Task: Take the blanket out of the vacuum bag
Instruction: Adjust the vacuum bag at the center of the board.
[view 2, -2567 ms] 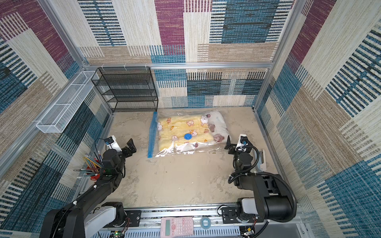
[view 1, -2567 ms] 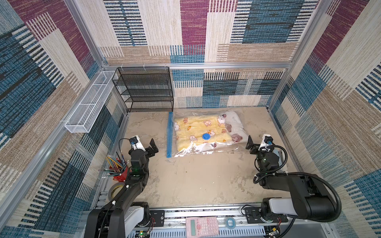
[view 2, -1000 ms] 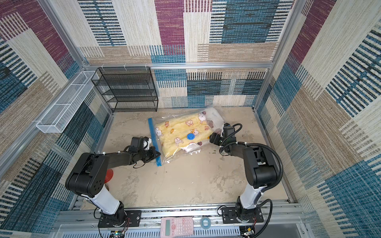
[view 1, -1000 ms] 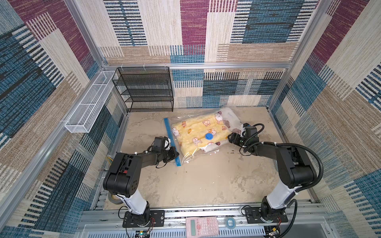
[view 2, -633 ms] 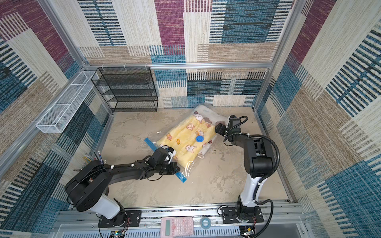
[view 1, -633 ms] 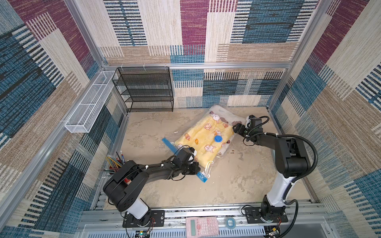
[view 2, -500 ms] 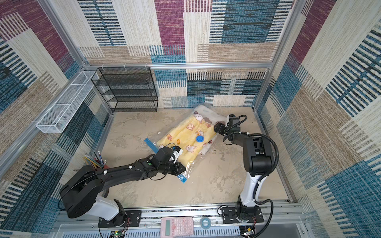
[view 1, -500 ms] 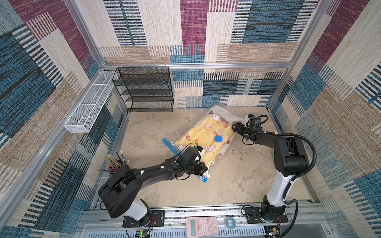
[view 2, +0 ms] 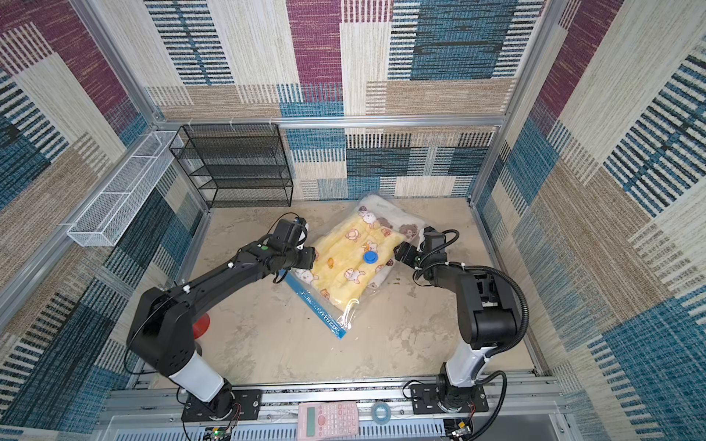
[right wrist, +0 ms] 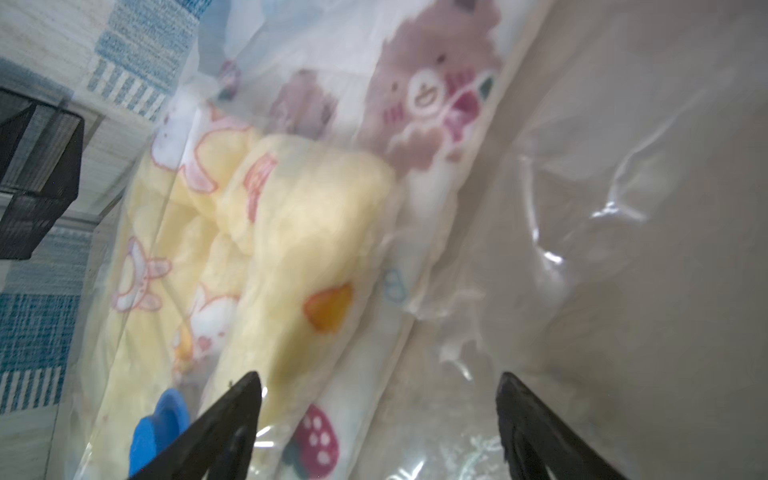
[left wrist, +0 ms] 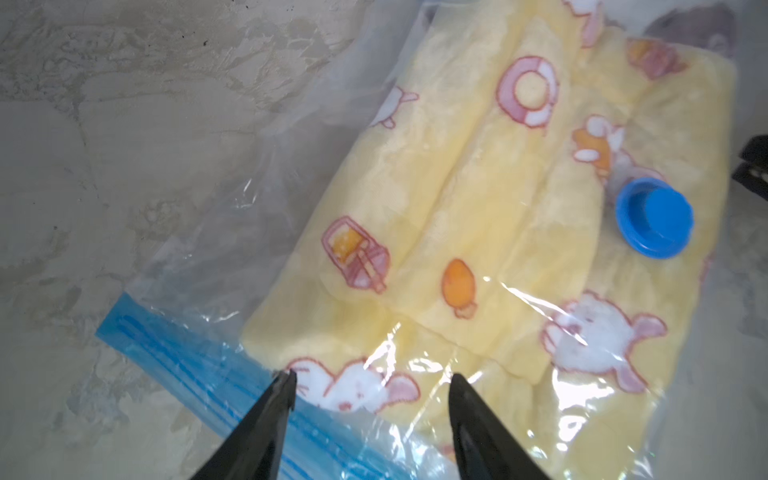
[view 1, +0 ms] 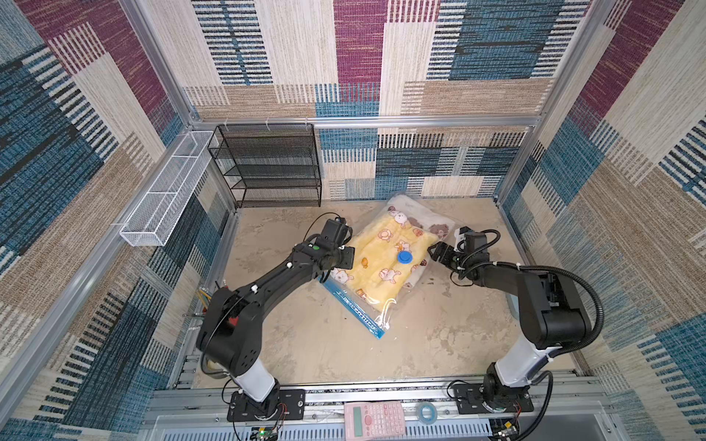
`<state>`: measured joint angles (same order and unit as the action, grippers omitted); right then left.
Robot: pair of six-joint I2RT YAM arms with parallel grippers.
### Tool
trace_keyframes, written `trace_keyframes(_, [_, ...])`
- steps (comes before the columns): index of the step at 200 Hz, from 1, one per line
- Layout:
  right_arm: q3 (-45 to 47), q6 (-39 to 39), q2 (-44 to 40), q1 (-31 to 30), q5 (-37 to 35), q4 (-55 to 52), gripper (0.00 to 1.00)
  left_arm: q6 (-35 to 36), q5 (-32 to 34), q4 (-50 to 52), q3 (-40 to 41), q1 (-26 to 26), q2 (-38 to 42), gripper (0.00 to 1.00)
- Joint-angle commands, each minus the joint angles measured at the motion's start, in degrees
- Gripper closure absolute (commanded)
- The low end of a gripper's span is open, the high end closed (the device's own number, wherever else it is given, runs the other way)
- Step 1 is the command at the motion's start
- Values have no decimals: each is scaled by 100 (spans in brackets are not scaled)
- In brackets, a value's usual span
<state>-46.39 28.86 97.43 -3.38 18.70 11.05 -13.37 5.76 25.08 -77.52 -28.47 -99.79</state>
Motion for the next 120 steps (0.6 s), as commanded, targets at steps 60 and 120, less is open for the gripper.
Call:
trace_keyframes(60, [-150,142,416,-396,335,284,13,303,-1189,878,-1693,766,-2130,43])
trace_keyframes(120, [-783,-4,830,-417,482,81,18,-591,-1840,-610,1178,668,-664,54])
